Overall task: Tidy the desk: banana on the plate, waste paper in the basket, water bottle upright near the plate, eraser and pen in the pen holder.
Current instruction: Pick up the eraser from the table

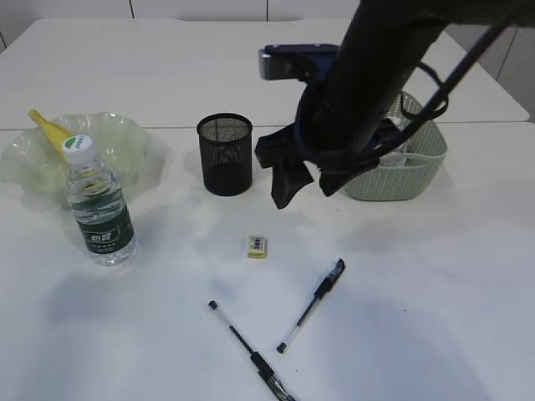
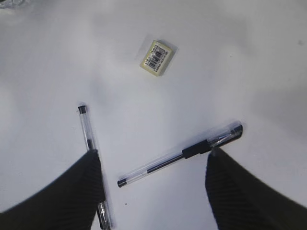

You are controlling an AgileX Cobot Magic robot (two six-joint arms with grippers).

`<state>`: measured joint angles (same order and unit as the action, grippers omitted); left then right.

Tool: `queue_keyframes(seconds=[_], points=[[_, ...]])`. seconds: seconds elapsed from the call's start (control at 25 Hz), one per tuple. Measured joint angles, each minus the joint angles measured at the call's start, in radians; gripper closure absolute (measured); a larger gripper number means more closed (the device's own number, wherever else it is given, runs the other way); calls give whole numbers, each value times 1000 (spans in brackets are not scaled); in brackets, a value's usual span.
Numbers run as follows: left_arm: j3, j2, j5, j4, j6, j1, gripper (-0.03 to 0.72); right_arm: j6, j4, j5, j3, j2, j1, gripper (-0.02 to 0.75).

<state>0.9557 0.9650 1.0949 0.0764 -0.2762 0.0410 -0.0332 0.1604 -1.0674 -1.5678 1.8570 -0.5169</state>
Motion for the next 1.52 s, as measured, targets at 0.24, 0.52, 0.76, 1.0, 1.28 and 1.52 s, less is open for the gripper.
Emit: queue_keyframes(seconds=[0.24, 0.52, 0.76, 1.0, 1.28, 1.52], points=[[-40, 0, 122, -40, 45, 0, 148, -4, -11, -82, -152, 190, -17, 237], [-56, 0, 121, -89, 55, 0, 203, -66, -40, -141, -369, 362, -17, 237], [-56, 0, 87, -101, 56, 0, 207, -121, -62, -150, -528, 485, -39, 237], [-56, 0, 41, -105, 56, 0, 208, -269, -71, -154, -563, 539, -67, 237], [-56, 0, 10, -107, 59, 0, 210, -504, -69, -154, -564, 541, -67, 237], [-56, 0, -16, -107, 59, 0, 211, -611, -47, -154, -564, 555, -67, 237]])
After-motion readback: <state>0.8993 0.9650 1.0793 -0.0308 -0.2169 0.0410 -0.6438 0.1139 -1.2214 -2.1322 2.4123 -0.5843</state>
